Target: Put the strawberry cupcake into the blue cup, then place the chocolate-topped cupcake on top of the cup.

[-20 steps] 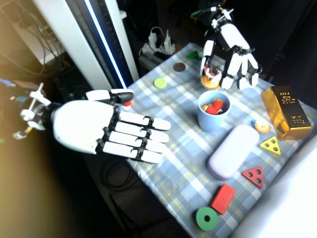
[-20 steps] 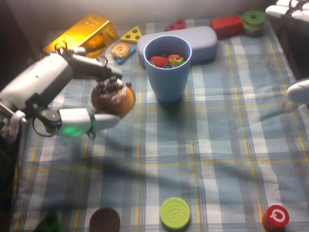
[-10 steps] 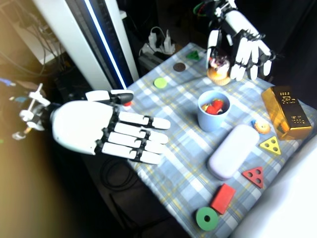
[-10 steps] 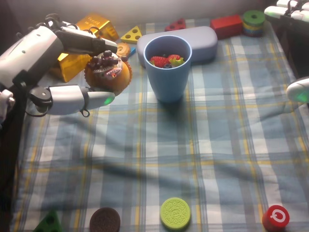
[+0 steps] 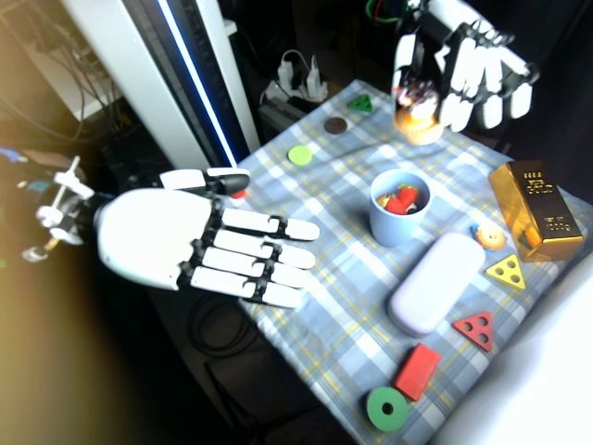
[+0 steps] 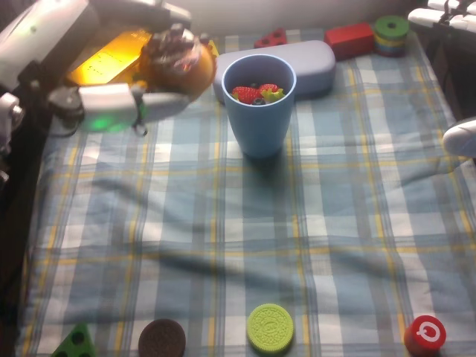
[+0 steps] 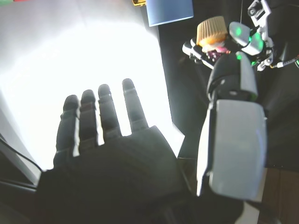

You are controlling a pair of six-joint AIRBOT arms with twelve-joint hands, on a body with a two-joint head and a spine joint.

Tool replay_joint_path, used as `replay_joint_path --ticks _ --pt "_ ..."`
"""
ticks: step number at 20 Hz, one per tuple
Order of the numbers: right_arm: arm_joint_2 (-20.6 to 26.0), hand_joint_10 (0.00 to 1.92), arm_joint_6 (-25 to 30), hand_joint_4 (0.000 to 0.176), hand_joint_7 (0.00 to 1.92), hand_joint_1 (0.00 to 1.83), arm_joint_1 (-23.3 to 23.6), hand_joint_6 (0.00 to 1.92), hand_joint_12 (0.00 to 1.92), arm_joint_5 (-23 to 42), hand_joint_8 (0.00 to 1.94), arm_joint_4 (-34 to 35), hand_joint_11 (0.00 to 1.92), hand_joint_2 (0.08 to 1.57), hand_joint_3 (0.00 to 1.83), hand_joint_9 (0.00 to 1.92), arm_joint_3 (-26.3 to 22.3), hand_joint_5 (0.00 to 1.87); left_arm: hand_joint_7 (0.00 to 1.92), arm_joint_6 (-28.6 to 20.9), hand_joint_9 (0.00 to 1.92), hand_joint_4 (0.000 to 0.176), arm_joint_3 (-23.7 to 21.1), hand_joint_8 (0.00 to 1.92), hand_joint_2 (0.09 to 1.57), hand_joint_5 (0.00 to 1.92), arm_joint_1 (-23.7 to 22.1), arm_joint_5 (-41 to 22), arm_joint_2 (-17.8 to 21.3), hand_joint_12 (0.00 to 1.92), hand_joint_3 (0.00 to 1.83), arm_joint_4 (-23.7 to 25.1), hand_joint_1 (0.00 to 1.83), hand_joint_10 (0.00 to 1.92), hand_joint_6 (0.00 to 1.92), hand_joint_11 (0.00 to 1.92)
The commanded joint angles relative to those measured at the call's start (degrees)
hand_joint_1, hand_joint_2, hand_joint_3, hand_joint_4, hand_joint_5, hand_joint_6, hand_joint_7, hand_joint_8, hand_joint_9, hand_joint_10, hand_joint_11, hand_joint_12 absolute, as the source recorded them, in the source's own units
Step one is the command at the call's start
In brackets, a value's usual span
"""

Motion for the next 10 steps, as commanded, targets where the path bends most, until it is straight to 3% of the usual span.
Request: replay_joint_path --ticks 1,2,3,4,6,8,9,10 --pt "0.14 0.00 0.32 0.053 0.05 0.00 0.30 0.00 0.00 6.45 0.01 1.59 0.00 0.91 0.00 0.00 0.24 0.00 0.79 -0.32 0.44 0.010 0.31 0.00 1.00 0.92 -1.18 -5.55 -0.55 0.56 0.00 1.99 1.18 0.00 0.00 0.00" --pt "0.14 0.00 0.32 0.052 0.04 0.00 0.30 0.00 0.00 6.45 0.00 1.59 0.01 0.91 0.00 0.00 0.25 0.00 0.80 -0.32 0.44 0.016 0.65 0.00 1.01 0.91 -1.88 -5.13 -0.90 0.62 0.00 2.41 1.27 0.00 0.00 0.00" --pt "0.20 0.00 0.32 0.046 0.05 0.00 0.30 0.00 0.00 6.45 0.00 1.58 0.00 0.92 0.00 0.00 0.25 0.00 0.74 -0.32 0.43 0.000 1.19 0.00 1.01 0.89 -2.74 -4.57 -1.46 0.82 0.00 2.94 1.27 0.00 0.00 0.00" --pt "0.24 0.00 0.32 0.047 0.05 0.00 0.30 0.00 0.00 6.46 0.00 1.58 0.00 0.93 0.01 0.00 0.24 0.00 0.79 -0.32 0.50 0.000 1.85 0.01 0.95 0.94 -3.62 -4.10 -2.14 1.08 0.00 3.38 1.16 0.02 0.01 0.00" --pt "0.21 0.00 0.32 0.046 0.03 0.00 0.30 0.00 0.00 6.47 0.00 1.58 0.00 0.93 0.01 0.00 0.24 0.00 0.83 -0.32 0.55 0.000 2.79 0.01 0.92 0.97 -4.94 -3.20 -3.18 1.14 0.00 4.23 1.13 0.02 0.01 0.00" --pt "0.18 0.00 0.32 0.039 0.03 0.00 0.30 0.00 0.00 6.49 0.00 1.56 0.00 0.93 0.01 0.00 0.24 0.00 0.86 -0.31 0.57 0.032 3.68 0.01 0.92 0.99 -6.28 -2.27 -4.08 1.11 0.00 4.98 1.11 0.01 0.01 0.00" --pt "0.19 0.00 0.32 0.000 0.03 0.01 0.30 0.00 0.00 6.50 0.00 1.51 0.00 0.96 0.01 0.00 0.24 0.00 0.79 -0.31 0.49 0.000 4.12 0.00 1.00 0.91 -6.63 -1.93 -4.53 0.98 0.01 5.02 1.16 0.00 0.00 0.00" --pt "0.19 0.00 0.32 0.004 0.04 0.00 0.30 0.00 0.00 6.52 0.01 1.47 0.00 0.95 0.00 0.00 0.24 0.00 0.81 -0.31 0.50 0.000 4.50 0.01 1.00 0.90 -6.91 -1.66 -4.89 0.99 0.01 5.02 1.15 0.01 0.00 0.00"
